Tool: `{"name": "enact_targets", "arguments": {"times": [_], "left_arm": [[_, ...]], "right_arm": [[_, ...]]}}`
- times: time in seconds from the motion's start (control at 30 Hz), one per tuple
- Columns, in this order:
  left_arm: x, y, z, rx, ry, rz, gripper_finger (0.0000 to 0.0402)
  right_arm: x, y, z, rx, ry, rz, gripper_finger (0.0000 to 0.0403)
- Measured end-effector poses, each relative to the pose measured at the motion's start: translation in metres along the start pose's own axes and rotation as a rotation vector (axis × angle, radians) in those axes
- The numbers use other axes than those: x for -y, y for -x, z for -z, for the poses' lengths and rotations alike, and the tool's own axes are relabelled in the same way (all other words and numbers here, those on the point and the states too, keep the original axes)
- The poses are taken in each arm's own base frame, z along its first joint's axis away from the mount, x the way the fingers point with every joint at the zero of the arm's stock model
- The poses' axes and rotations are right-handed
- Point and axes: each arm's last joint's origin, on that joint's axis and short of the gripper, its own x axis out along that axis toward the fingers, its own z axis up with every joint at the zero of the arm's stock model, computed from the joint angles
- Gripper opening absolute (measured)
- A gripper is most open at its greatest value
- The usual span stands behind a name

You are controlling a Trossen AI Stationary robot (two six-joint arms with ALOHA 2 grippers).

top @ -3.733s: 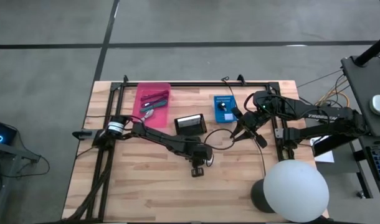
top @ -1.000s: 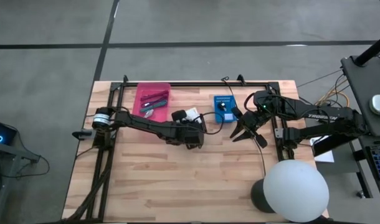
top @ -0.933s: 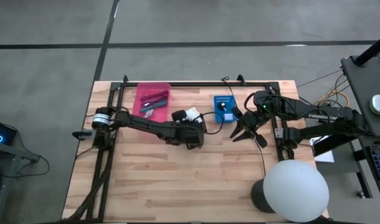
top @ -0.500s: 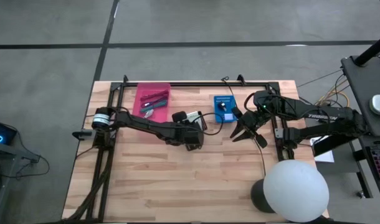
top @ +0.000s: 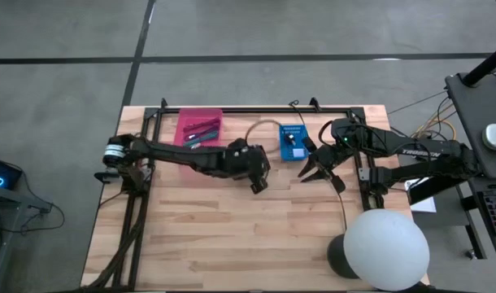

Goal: Pick and place items into bin
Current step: Return to Home Position

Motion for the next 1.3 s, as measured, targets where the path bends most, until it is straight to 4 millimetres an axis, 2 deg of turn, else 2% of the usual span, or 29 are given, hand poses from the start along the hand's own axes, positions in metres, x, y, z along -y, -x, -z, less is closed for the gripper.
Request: {"name": "enact_targets", "arguments": {"times": [0.17,0.27,0.37,0.5,0.63,0.73,0.87,1.1,1.3], "left_arm": [[-0.006,0.020,-0.025,0.160,0.050,0.119,0.0088],[-0.011,0.035,-0.039,0.315,0.108,0.066,0.0053],[-0.016,0.053,-0.052,0.446,0.080,0.092,0.0016],[-0.025,0.074,-0.054,0.504,0.018,0.146,0.0006],[-0.037,0.093,-0.043,0.529,-0.018,0.152,0.0006],[-0.047,0.107,-0.028,0.567,-0.013,0.155,0.0001],[-0.062,0.118,0.002,0.643,0.018,0.172,0.0001],[-0.089,0.132,0.069,0.796,0.063,0.253,0.0000],[-0.109,0.138,0.123,0.803,0.054,0.286,0.0000]], "right_arm": [[0.005,0.001,-0.005,0.027,0.010,0.151,0.0068],[0.005,0.004,-0.012,0.095,-0.020,0.181,0.0068],[0.001,0.015,-0.020,0.157,-0.010,0.284,0.0068],[-0.006,0.037,-0.023,0.209,-0.022,0.461,0.0068],[-0.022,0.059,-0.026,0.279,-0.012,0.485,0.0068],[-0.032,0.072,-0.020,0.281,-0.030,0.506,0.0068],[-0.044,0.085,-0.012,0.280,-0.058,0.519,0.0067],[-0.060,0.101,0.006,0.335,-0.061,0.536,0.0067],[-0.072,0.113,0.031,0.289,-0.119,0.635,0.0067]]}}
